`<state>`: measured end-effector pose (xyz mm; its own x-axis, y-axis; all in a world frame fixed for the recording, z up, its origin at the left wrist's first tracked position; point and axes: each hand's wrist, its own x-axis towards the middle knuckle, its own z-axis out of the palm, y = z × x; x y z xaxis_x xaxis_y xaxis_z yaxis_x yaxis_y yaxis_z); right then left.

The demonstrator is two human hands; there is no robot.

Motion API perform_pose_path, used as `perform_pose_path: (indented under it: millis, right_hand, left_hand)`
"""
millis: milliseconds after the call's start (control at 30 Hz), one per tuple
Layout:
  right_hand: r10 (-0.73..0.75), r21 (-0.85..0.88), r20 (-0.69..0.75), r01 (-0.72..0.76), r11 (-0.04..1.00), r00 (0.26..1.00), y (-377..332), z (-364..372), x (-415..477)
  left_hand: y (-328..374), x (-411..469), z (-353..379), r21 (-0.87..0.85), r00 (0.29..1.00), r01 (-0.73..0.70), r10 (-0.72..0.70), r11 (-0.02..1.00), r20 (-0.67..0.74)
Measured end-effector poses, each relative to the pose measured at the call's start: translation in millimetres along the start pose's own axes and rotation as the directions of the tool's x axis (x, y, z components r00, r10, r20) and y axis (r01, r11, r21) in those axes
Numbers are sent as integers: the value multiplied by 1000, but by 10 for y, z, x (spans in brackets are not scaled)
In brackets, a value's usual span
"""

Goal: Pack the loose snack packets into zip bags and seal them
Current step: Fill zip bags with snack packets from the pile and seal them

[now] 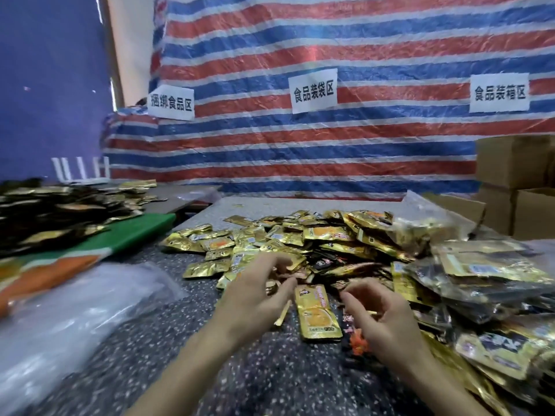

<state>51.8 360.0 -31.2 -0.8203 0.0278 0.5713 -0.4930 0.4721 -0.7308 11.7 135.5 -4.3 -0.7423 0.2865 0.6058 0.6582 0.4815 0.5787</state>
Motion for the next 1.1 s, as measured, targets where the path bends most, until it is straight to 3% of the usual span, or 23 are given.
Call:
perform_pose_path:
  millis: [100, 167, 233, 300, 400, 467, 633, 833, 933, 1000, 1100]
  right_hand:
    - [-17, -13, 23, 17, 1000, 1000, 8, 20, -25]
    - [-37, -15, 17, 38, 999, 999, 16, 33, -21]
    - [-34, 6, 15, 34, 999, 999, 27, 34, -20]
    - [-7, 42, 29, 5, 999, 1000, 32, 28, -18]
    - [6, 46, 27, -8, 999, 1000, 40, 17, -13]
    - [-3, 17, 23, 2, 1000, 1000, 33, 14, -11]
    - [-4, -33, 56, 6, 999, 998, 39, 21, -6]
    - [8, -16, 27, -7, 1000, 1000, 14, 6, -8]
    - [41, 51, 27, -42, 998, 999, -11, -13, -4]
    - [92, 199, 44, -99, 975, 995, -52, -35, -1]
    - [188, 432, 103, -214, 876, 977, -84, -82, 22]
  left_hand:
    - [-220, -48, -308, 232, 995, 66, -46, 970, -89]
    - [-410, -79, -575, 414, 980, 186, -137, 891, -146]
    - [-623, -114, -842, 572, 939, 345, -266, 744, -219]
    - [-838, -173, -1071, 716, 883, 451, -382, 533, -272]
    - [-1111, -301, -1289, 851, 778, 470, -565, 233, -275]
    - [-1224, -396, -1361, 855, 703, 496, -647, 151, -294]
    - [-1335, -509, -1472, 748, 736, 616, -522, 250, -432]
    - [-1181, -245, -1541, 624, 715, 676, -554, 392, -427]
    - [-915, -116, -1375, 661, 780, 612, -468, 434, -415]
    - [-667, -45, -1214, 676, 838, 543, -380, 498, -392]
    - [-245, -15, -885, 562, 940, 315, -170, 765, -296]
